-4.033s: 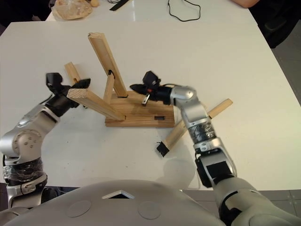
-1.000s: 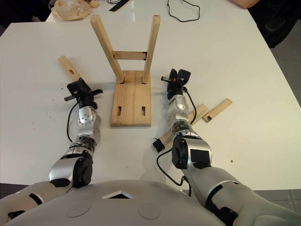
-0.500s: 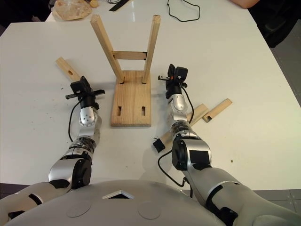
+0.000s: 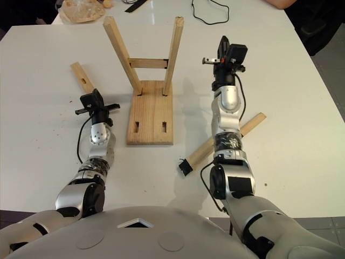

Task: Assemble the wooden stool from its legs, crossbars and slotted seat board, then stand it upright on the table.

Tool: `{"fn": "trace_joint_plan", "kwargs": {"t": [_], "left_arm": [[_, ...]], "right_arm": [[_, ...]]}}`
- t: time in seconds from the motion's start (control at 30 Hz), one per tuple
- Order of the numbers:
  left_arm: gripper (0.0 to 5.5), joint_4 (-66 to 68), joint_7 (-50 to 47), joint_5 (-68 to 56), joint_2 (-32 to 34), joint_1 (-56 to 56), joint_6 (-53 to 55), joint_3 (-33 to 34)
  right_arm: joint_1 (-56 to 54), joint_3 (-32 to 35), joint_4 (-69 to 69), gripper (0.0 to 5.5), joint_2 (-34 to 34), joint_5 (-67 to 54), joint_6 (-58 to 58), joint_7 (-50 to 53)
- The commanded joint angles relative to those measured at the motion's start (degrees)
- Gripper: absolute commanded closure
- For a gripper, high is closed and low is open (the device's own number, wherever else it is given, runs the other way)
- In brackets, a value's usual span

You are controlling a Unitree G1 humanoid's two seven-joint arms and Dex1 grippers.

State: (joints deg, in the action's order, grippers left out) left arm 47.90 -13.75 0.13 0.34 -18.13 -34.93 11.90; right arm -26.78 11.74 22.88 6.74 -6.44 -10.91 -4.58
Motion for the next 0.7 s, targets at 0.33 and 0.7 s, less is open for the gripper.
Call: {"fn": "trace_joint_plan", "kwargs": {"t": [0.33, 0.7], "left_arm": [[5.50, -14.96, -12.01, 9.37, -0.61, 20.21, -3.00, 0.16], [5.50, -53.20, -6.14, -1.94, 2.62, 20.27, 24.38, 5.65]], "right_arm": [[21.13, 3.88, -24.24, 5.47, 10.67, 7.26, 23.70, 5.74], [36.74, 2.61, -34.18, 4.17, 10.75, 1.42, 32.51, -4.89]]}}
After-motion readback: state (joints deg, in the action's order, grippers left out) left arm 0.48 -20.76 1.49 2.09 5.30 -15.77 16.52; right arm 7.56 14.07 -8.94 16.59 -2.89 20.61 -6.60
